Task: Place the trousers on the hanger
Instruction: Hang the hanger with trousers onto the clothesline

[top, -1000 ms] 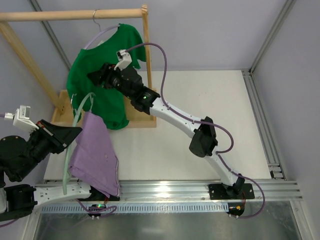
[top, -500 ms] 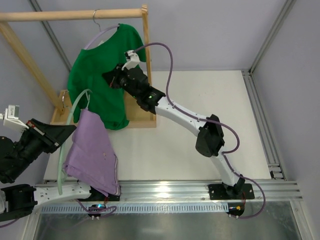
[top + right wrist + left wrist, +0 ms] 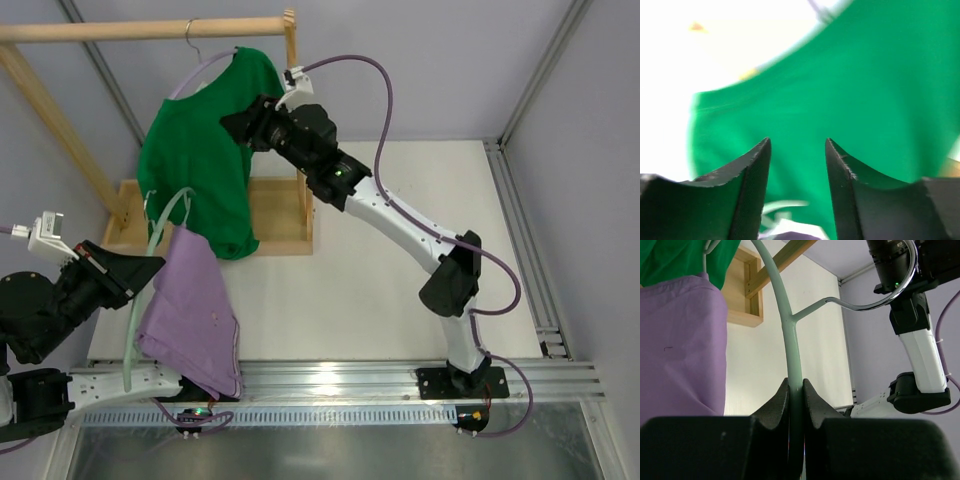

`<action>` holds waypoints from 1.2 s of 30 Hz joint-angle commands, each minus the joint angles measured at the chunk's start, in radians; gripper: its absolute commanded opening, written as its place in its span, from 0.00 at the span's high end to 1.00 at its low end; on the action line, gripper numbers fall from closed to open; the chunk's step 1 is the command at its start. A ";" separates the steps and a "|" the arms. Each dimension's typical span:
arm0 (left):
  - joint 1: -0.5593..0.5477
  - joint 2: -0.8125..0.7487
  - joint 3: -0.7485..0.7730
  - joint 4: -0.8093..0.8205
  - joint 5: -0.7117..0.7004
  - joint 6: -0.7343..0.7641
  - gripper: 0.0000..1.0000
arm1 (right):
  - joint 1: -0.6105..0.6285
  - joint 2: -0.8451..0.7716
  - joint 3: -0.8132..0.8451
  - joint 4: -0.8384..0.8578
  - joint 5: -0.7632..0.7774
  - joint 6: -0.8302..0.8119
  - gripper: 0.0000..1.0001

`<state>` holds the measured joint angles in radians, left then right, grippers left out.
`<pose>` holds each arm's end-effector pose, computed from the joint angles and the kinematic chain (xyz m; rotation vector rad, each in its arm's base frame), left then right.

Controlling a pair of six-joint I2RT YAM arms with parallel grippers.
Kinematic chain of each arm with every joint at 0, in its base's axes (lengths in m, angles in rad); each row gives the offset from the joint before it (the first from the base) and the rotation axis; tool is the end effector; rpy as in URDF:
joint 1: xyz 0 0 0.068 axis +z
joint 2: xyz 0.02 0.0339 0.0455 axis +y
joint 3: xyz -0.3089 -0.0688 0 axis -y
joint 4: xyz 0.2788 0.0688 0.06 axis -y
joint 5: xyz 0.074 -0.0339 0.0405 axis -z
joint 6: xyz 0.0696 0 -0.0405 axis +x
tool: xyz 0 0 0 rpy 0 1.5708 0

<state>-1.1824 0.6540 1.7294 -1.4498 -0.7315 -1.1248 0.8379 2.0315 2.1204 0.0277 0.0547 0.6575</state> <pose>0.0323 0.0438 0.5292 -0.4363 1.8933 -0.8796 0.3857 0.4228 0.4914 -0.0931 1.5642 1.1655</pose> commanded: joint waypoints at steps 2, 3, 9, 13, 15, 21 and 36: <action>-0.003 -0.020 0.021 -0.116 -0.026 -0.019 1.00 | 0.070 0.055 0.133 0.018 -0.073 -0.012 0.44; -0.003 -0.022 0.021 -0.119 -0.034 -0.024 0.99 | 0.073 0.064 0.141 0.023 -0.067 -0.012 0.43; -0.003 -0.053 -0.007 -0.093 -0.025 -0.027 0.99 | 0.099 0.165 0.246 0.041 -0.059 -0.027 0.29; -0.003 -0.076 -0.024 -0.064 -0.008 -0.021 1.00 | 0.112 0.174 0.217 0.054 0.036 -0.039 0.20; -0.003 -0.085 -0.031 -0.060 -0.003 -0.013 0.99 | 0.119 0.174 0.187 0.086 0.059 -0.041 0.20; -0.008 -0.096 -0.021 -0.053 -0.011 0.005 1.00 | 0.122 0.256 0.245 0.139 0.028 -0.016 0.23; -0.028 -0.108 -0.022 -0.073 -0.048 -0.006 1.00 | 0.161 0.335 0.299 0.216 0.056 0.013 0.30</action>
<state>-1.1980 0.5503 1.6917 -1.4490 -0.7334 -1.1370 0.9932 2.3390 2.3619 0.1890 0.0742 0.6563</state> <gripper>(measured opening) 0.093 0.726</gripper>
